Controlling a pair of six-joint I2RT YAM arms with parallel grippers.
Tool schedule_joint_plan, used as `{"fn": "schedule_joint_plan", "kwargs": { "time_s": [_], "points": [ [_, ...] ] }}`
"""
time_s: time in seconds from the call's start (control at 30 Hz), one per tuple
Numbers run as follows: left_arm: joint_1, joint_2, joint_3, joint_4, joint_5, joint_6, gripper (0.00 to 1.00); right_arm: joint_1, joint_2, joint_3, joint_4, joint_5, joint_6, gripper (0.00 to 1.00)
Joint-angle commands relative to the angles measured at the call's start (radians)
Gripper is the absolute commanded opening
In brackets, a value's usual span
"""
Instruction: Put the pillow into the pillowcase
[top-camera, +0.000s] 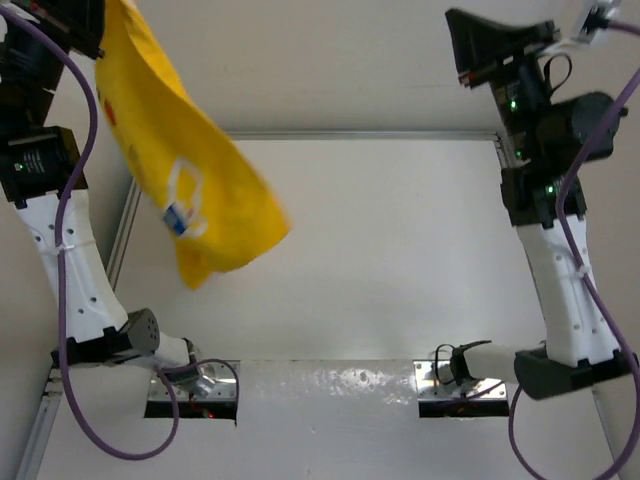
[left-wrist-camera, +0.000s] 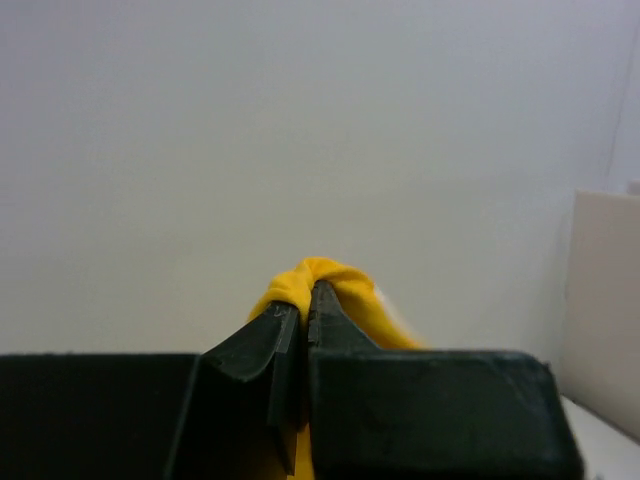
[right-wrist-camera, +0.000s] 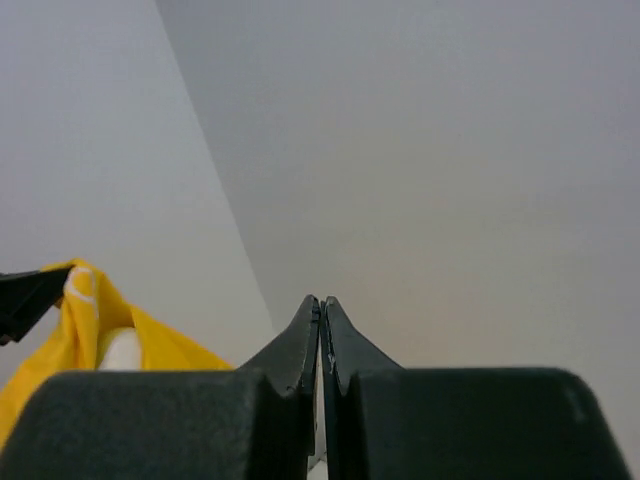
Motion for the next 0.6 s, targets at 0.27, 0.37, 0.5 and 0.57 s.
{"fn": "schedule_joint_plan", "kwargs": {
  "time_s": [0.27,0.37,0.5,0.57],
  "points": [
    [-0.088,0.094,0.117,0.137,0.032,-0.086,0.00,0.147,0.233,0.235,-0.294,-0.238,-0.102,0.05],
    [-0.183,0.110,0.147,0.041,0.044,-0.011,0.00,0.198,0.224,0.094,-0.274,-0.219,-0.136,0.22],
    [-0.309,0.118,0.134,-0.048,-0.003,0.112,0.00,0.228,0.236,0.043,-0.258,-0.221,-0.152,0.56],
    [-0.397,0.135,0.147,-0.091,-0.018,0.160,0.00,0.245,0.245,0.046,-0.267,-0.233,-0.185,0.65]
  ]
}}
